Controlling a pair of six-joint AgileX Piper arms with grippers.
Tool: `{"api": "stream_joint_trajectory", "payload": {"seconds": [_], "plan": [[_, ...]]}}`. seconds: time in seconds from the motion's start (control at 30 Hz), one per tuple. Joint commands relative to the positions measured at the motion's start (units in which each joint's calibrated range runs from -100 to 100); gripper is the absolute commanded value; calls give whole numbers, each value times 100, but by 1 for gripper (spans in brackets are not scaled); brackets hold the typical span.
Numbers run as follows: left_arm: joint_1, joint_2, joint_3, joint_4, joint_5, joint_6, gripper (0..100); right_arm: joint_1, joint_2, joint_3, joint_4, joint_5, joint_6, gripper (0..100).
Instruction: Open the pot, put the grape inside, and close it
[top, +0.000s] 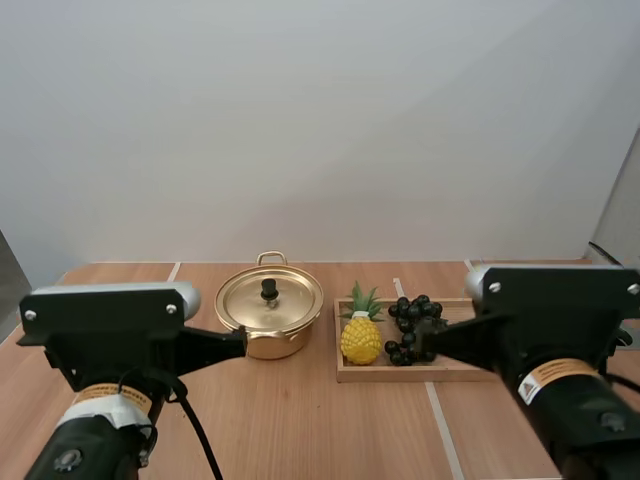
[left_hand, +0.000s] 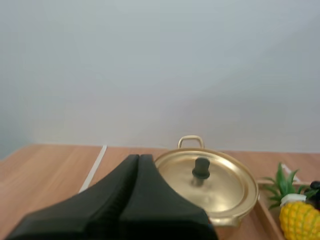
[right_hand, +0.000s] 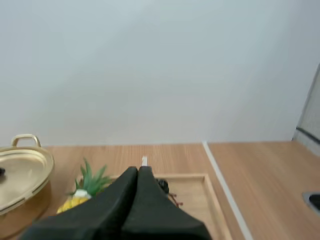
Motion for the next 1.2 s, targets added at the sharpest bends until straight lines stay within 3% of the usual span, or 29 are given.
{"api": "stream_joint_trajectory", "payload": {"seconds": [0.0, 0.37, 0.63, 0.83, 0.97, 1.17], "plan": [[21, -17, -557, -65, -181, 0, 0, 11, -28, -626, -3, 23, -1, 0], [21, -17, -1862, -65, -181, 317, 0, 11, -28, -2219, -20, 23, -1, 0], [21, -17, -1965, -65, -455, 317, 0, 11, -28, -2318, -20, -79, -1, 0], [21, -17, -2124, -65, -1086, 352, 0, 11, -15, -2353, -47, -938, -1, 0], [21, 676, -2660, -65, -418, 430, 0, 11, 759, -2689, -35, -543, -1, 0], [21, 1974, -3960, -65, -381, 430, 0, 11, 2115, -3694, -48, -545, -1, 0]]}}
